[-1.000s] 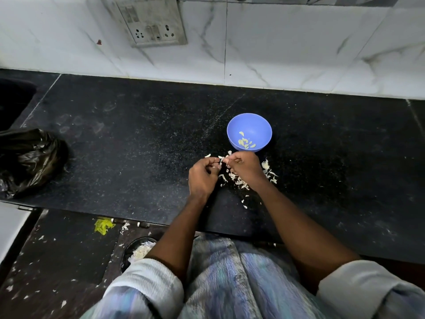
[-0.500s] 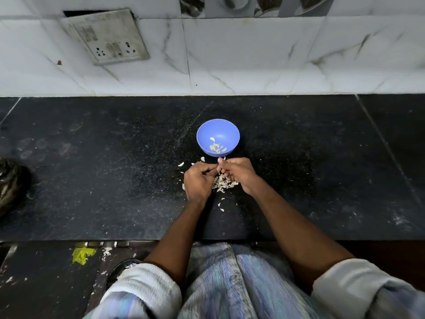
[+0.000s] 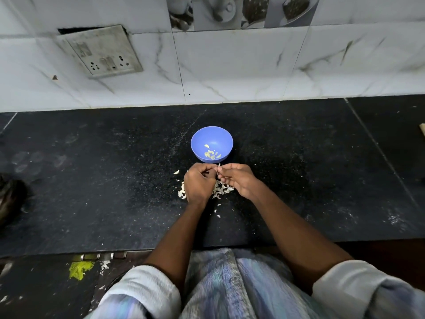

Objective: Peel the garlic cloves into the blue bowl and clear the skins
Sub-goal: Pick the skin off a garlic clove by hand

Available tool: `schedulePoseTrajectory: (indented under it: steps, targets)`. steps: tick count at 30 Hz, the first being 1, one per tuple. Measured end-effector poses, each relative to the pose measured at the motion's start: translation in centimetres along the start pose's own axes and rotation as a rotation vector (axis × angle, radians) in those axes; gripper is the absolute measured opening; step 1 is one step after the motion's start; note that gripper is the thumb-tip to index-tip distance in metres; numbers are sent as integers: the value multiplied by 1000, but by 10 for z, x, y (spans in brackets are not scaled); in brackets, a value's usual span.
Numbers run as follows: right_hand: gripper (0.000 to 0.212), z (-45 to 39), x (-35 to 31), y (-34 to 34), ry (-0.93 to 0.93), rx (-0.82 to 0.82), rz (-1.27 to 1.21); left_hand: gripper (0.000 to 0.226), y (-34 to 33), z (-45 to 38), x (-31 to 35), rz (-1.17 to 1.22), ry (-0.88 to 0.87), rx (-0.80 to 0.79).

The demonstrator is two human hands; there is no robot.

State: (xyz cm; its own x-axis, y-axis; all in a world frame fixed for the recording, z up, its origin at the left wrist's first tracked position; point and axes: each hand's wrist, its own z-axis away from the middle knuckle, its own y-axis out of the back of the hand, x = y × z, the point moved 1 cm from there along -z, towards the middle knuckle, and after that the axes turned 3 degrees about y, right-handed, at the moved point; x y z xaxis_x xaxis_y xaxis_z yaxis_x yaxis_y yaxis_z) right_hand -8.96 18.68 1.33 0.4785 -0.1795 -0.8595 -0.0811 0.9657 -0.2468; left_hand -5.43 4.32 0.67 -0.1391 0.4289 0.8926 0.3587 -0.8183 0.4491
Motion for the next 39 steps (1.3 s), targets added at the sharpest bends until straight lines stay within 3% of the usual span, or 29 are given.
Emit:
schedulePoseTrajectory:
  steps: [3,7,12,19,25,30,39]
  targets:
    - [9,1,0,2,-29,8,-39,13,5,-2,4,13,-62,-45]
    - [14,3,-3,6,-10,-11,-27,18,6,-5,6,-75,-176,-161]
    - [17,5,-5,11,-22,-1,12,22,5,-5,9,-171,-282,-190]
    - [14,11,-7,9,-51,-9,113,6,4,-4,11,-329,-425,-245]
    - [9,10,1,6,-23,16,149,15,0,4,11,-375,-392,-208]
    - [12,11,1,2,29,10,121,15,-4,11,2,-251,-266,-180]
    - [14,15,6,5,19,-70,35,11,-2,12,-6,-112,-231,-182]
